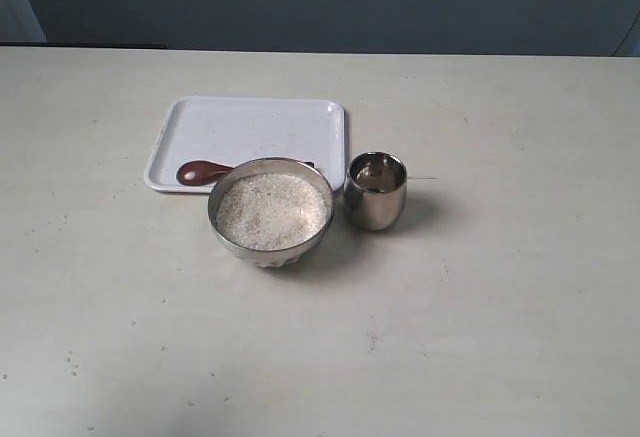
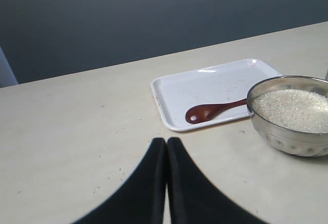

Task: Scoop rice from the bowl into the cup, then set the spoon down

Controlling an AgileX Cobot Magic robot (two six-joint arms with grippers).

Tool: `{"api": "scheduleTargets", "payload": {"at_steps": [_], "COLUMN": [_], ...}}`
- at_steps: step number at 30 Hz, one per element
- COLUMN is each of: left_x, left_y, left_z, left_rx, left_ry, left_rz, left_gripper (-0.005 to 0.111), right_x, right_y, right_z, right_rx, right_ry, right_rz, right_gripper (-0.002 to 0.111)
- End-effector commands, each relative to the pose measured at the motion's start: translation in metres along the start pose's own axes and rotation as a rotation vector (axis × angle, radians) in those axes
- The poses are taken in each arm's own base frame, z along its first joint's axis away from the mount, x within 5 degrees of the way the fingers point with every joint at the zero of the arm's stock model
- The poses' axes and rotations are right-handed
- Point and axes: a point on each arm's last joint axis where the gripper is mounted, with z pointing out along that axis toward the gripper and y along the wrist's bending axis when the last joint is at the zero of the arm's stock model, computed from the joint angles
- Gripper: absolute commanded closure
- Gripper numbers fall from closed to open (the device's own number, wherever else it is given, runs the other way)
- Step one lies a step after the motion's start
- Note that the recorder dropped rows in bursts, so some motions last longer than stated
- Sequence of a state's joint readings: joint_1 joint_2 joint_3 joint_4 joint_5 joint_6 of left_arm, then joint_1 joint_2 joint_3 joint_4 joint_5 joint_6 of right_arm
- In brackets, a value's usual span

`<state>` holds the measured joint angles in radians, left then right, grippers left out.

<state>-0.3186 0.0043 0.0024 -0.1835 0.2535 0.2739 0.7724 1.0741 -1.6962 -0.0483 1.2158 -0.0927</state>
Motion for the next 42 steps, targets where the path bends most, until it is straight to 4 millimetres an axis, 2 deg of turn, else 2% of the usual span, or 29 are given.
{"api": "scheduleTargets", "payload": {"at_steps": [1,3,8,12,17,22,28,30,33,42], "left_x": [-0.002,-0.002,-0.002,-0.002,-0.002,-0.002,-0.002,-0.002,-0.002,-0.002], "left_y": [0.000,0.000,0.000,0.000,0.000,0.000,0.000,0.000,0.000,0.000], "left_z": [-0.001,-0.001,-0.001,-0.001,-0.001,-0.001,-0.001,-0.001,-0.001,-0.001], "left_rx": [-0.002,-0.002,-0.002,-0.002,-0.002,-0.002,-0.002,-0.002,-0.002,-0.003], "left_ry": [-0.021,-0.021,-0.021,-0.021,-0.021,-0.021,-0.021,-0.021,-0.021,-0.021], "left_rz": [-0.002,-0.002,-0.002,-0.002,-0.002,-0.002,-0.002,-0.002,-0.002,0.000], "left_gripper": [0.106,0.106,0.106,0.106,0.106,0.106,0.106,0.106,0.106,0.106], "right_x": [0.008,0.014,0.025,0.038,0.070,0.113,0.183,0.209,0.236,0.290], "right_y": [0.003,0.002,-0.001,-0.010,-0.012,-0.006,-0.010,-0.013,-0.014,-0.016], "right_z": [-0.045,-0.065,-0.097,-0.108,-0.106,-0.088,-0.036,-0.017,0.003,0.039], "right_rx": [-0.031,-0.026,0.024,0.142,0.350,0.534,0.721,0.756,0.773,0.804], "right_ry": [-0.107,-0.154,-0.228,-0.231,-0.217,-0.300,-0.401,-0.395,-0.395,-0.376], "right_rz": [0.022,0.022,0.014,0.034,0.129,0.205,0.211,0.217,0.231,0.286], "right_gripper": [0.108,0.108,0.108,0.108,0.108,0.108,0.108,0.108,0.108,0.108]}}
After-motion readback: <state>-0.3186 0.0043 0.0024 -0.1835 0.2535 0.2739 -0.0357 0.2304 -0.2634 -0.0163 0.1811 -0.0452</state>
